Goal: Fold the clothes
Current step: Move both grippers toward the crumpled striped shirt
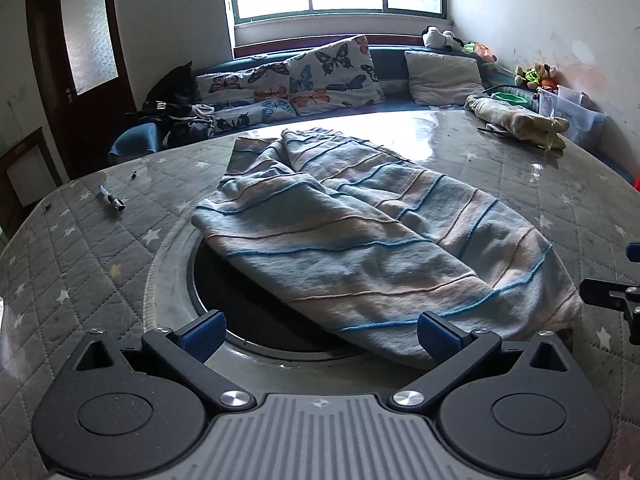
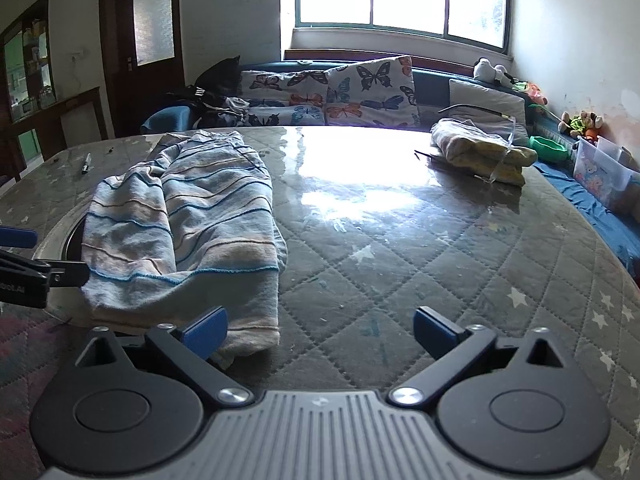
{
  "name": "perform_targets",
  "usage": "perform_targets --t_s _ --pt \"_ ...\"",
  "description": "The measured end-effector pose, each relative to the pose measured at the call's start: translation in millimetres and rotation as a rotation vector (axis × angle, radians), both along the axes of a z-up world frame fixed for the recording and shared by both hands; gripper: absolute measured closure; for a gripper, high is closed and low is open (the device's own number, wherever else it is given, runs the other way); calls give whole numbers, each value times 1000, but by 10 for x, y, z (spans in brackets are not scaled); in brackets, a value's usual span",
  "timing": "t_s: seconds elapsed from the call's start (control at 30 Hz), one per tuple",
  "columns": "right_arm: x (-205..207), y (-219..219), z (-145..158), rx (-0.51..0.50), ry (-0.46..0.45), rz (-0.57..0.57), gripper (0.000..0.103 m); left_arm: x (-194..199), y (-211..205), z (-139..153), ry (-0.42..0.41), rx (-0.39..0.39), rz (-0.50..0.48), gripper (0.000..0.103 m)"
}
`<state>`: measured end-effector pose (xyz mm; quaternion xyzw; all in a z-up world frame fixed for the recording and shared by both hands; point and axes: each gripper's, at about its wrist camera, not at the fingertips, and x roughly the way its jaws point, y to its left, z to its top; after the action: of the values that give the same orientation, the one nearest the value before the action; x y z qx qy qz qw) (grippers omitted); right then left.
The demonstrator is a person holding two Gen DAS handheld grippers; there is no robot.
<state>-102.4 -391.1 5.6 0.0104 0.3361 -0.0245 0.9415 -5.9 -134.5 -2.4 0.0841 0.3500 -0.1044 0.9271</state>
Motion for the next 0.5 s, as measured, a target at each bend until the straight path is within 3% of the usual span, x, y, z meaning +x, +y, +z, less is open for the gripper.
perform_targets --t_s 0.5 --pt "168 368 94 42 -17 57 17 82 -87 29 1 28 -12 0"
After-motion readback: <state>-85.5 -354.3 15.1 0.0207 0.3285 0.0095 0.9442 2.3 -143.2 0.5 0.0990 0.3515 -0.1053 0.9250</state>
